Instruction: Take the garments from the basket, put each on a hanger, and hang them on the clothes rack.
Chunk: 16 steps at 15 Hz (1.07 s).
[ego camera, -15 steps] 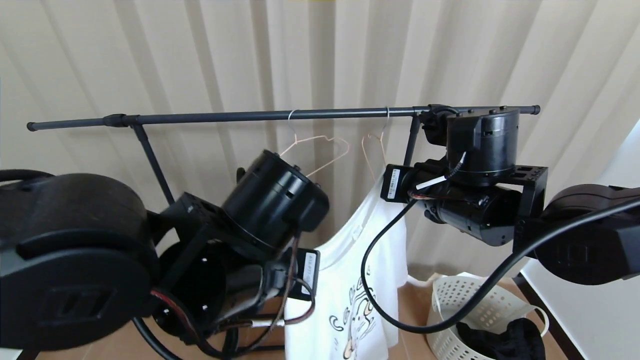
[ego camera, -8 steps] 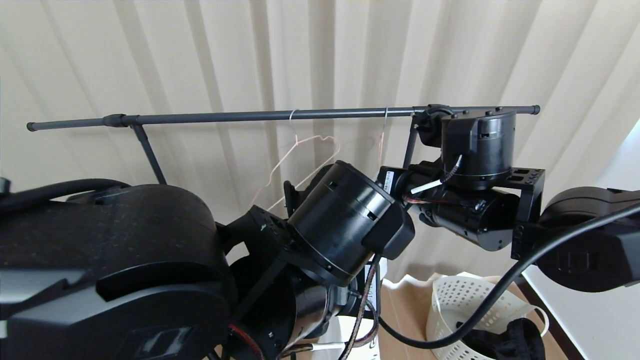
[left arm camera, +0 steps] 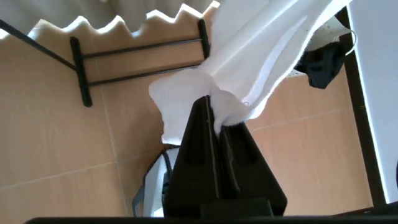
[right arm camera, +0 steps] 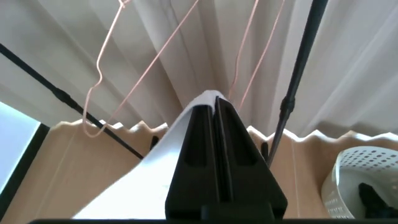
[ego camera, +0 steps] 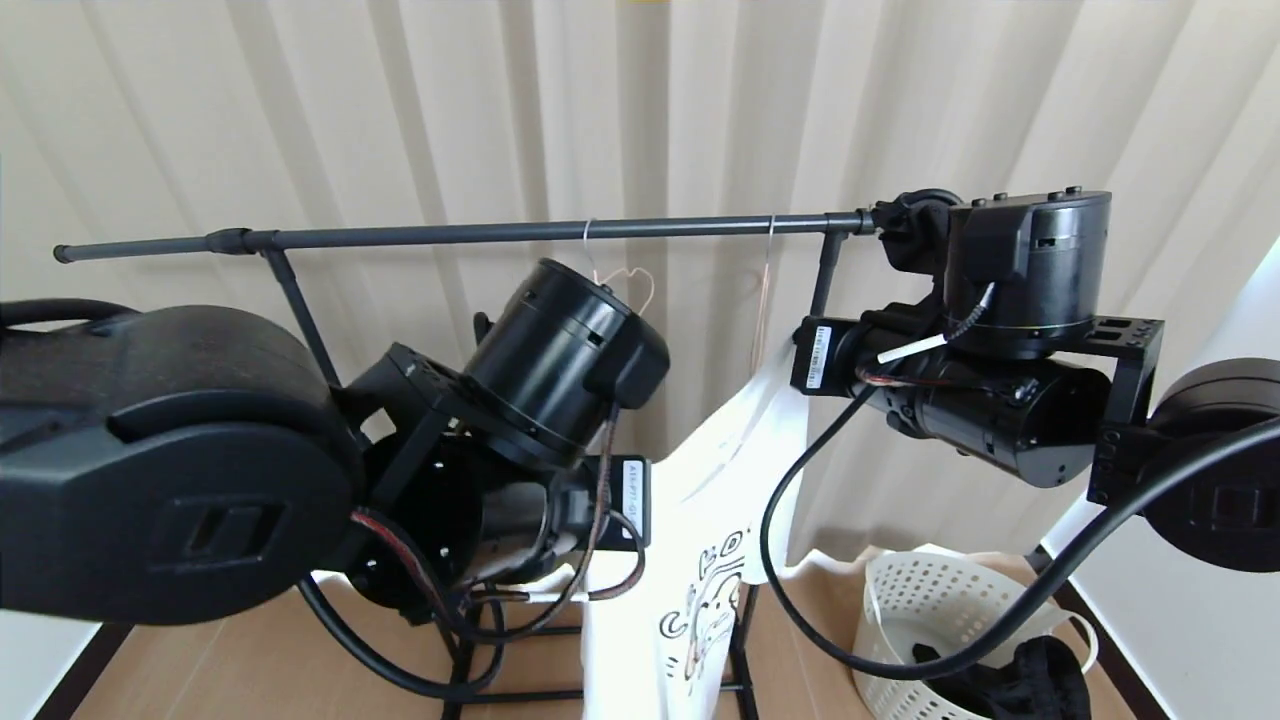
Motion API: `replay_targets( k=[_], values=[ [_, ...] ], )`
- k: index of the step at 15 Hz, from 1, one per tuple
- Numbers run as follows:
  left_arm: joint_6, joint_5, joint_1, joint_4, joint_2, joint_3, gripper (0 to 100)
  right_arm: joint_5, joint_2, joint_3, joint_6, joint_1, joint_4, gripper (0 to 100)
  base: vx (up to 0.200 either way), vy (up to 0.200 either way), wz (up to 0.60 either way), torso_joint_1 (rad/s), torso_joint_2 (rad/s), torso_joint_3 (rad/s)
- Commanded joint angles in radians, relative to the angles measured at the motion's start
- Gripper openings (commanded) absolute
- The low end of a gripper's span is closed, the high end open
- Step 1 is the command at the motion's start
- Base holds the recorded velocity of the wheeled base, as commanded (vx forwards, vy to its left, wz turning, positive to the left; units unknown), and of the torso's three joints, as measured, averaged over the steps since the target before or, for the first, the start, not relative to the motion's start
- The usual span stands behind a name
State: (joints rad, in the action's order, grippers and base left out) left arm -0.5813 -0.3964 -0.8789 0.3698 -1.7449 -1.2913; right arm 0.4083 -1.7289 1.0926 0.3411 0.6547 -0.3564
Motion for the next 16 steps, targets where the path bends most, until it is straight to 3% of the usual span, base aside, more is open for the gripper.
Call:
replay_targets(
  k=[1,7,13,14,16],
  values=[
    [0.064,-0.013,0.104,-0.005,0.041,-0.025,0,0.000,0.048,-0.042,-0.047,-0.004,0.000,0,0.000,0.000,0.00,0.000,0.00,0.000],
    [0.103,-0.038,0.146,-0.005,0.041,-0.105,0,0.000,0.094,-0.132,-0.160,0.029,0.000,0,0.000,0.000,0.00,0.000,0.00,0.000],
    [0.116,-0.047,0.143,-0.008,0.010,-0.169,0,0.000,0.092,-0.155,-0.175,0.029,0.000,0,0.000,0.000,0.00,0.000,0.00,0.000],
    [0.120,-0.047,0.143,-0.008,-0.002,-0.183,0,0.000,0.091,-0.160,-0.180,0.029,0.000,100,0.000,0.000,0.00,0.000,0.00,0.000],
    [0.129,-0.047,0.143,-0.008,-0.022,-0.210,0,-0.003,0.089,-0.174,-0.185,0.029,0.000,100,0.000,0.000,0.00,0.000,0.00,0.000]
  ],
)
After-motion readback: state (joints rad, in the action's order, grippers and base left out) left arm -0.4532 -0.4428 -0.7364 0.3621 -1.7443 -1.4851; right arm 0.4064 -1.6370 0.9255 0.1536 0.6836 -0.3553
